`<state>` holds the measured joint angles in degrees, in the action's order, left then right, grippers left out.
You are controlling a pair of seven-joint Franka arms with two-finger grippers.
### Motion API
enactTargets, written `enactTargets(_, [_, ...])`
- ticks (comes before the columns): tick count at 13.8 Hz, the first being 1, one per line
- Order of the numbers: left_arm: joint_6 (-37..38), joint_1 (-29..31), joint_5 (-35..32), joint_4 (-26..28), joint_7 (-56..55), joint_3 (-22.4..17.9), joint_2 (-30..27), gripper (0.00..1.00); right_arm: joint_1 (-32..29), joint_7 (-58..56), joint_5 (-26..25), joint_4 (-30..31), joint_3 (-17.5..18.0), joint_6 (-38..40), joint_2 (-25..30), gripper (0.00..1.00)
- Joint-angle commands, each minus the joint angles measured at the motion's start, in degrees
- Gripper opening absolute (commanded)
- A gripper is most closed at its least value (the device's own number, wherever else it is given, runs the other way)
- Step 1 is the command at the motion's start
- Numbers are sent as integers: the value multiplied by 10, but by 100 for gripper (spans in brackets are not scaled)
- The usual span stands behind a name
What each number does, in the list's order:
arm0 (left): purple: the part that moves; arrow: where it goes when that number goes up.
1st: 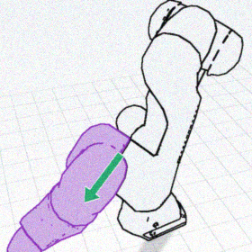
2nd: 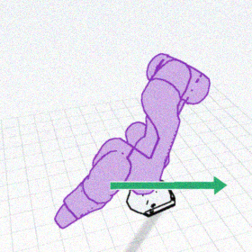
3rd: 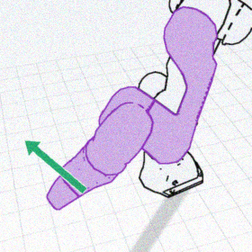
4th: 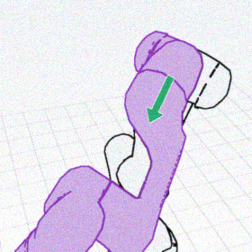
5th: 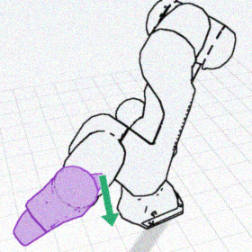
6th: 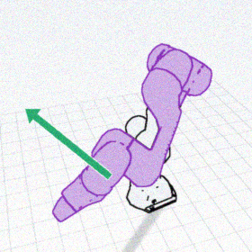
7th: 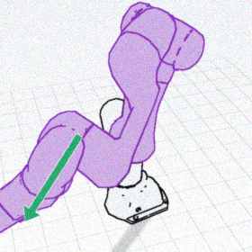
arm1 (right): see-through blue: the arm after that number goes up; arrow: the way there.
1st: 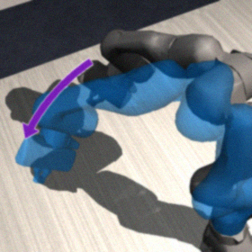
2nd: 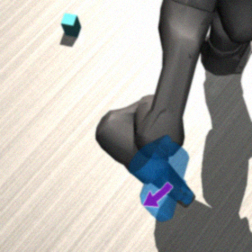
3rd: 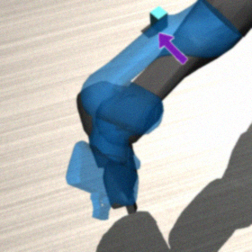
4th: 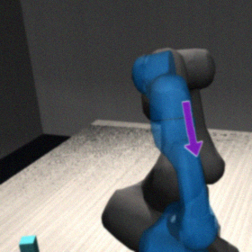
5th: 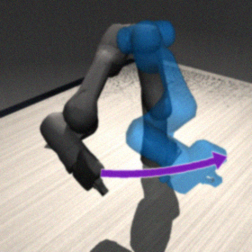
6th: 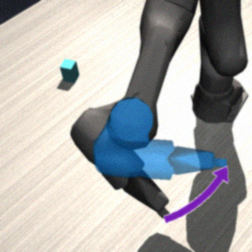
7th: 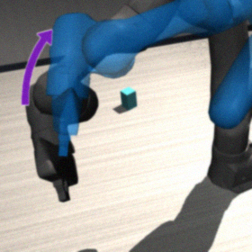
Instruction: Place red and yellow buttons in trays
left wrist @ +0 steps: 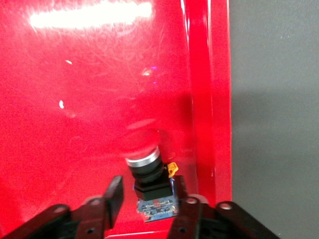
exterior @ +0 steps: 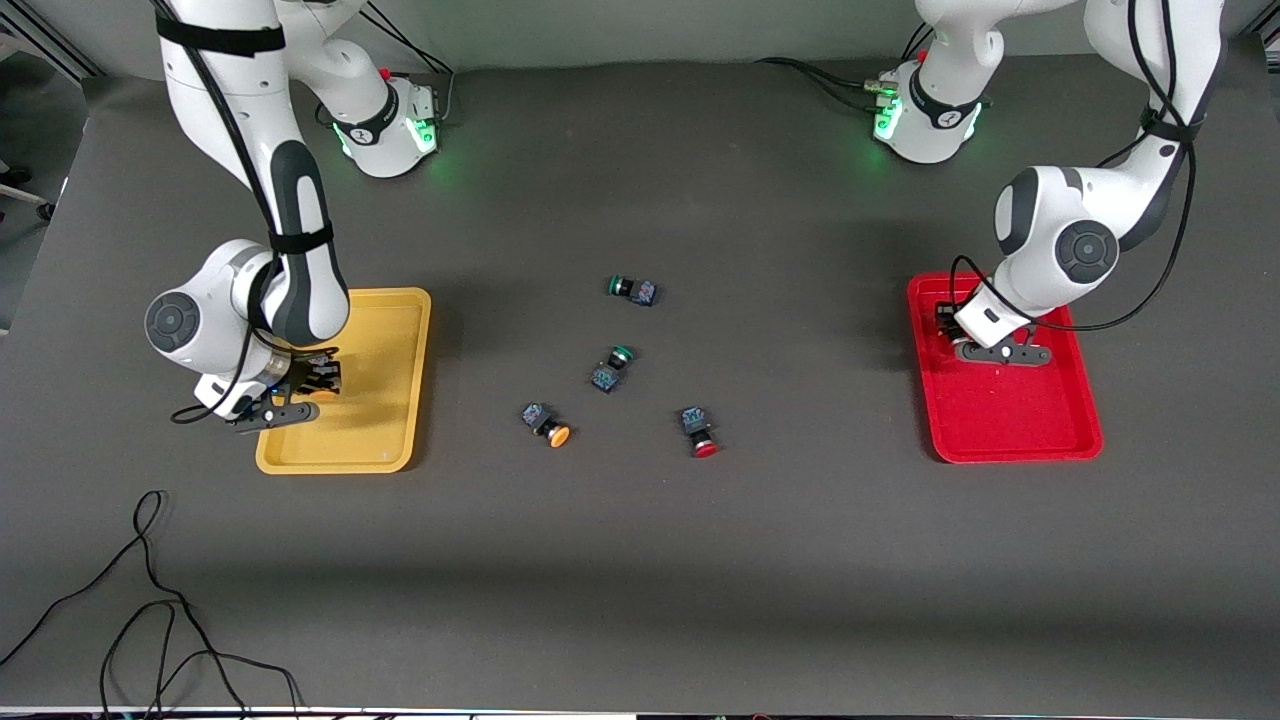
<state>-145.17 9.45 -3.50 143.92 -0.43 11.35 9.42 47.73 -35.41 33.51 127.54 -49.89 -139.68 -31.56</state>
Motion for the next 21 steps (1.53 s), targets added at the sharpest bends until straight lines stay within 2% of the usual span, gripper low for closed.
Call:
enactTargets(1, [95, 0, 4, -59, -18, 4, -22, 100, 4, -11, 20, -14, -6, 7, -3, 96])
enactTargets(3, [227, -34, 7, -174, -109, 13, -2, 100, 4, 0, 21, -28, -8, 20, 3, 100])
enactTargets(5, [305, -80, 10, -290, -204, 14, 52, 100, 10, 2, 16, -48, -16, 66, 11, 100])
enactTargets(7, [333, -128, 46, -410, -312, 13, 131, 100, 33, 26, -18, -96, -62, 145, 19, 100])
enactTargets(9, [333, -170, 54, -520, -417, 13, 218, 100, 63, 93, -76, -186, -108, 264, 20, 100])
enactTargets(10, [325, -187, 59, -563, -459, 14, 256, 100, 71, 114, -93, -233, -121, 330, 20, 100])
enactTargets(12, [323, -238, 67, -651, -565, 13, 321, 100, 72, 126, -95, -296, -126, 389, 20, 100])
enactTargets(14, [317, -286, 67, -694, -620, 13, 365, 100, 75, 117, -100, -337, -121, 401, 19, 100])
enactTargets(16, [269, -328, 60, -695, -638, 10, 383, 100, 93, 89, -101, -360, -96, 422, 19, 100])
enactTargets(19, [225, -357, 53, -697, -672, 9, 413, 100, 160, 82, -95, -382, -70, 419, 19, 100])
enactTargets(21, [216, -359, 9, -697, -666, 9, 433, 100, 179, 82, -93, -383, -37, 400, 19, 100])
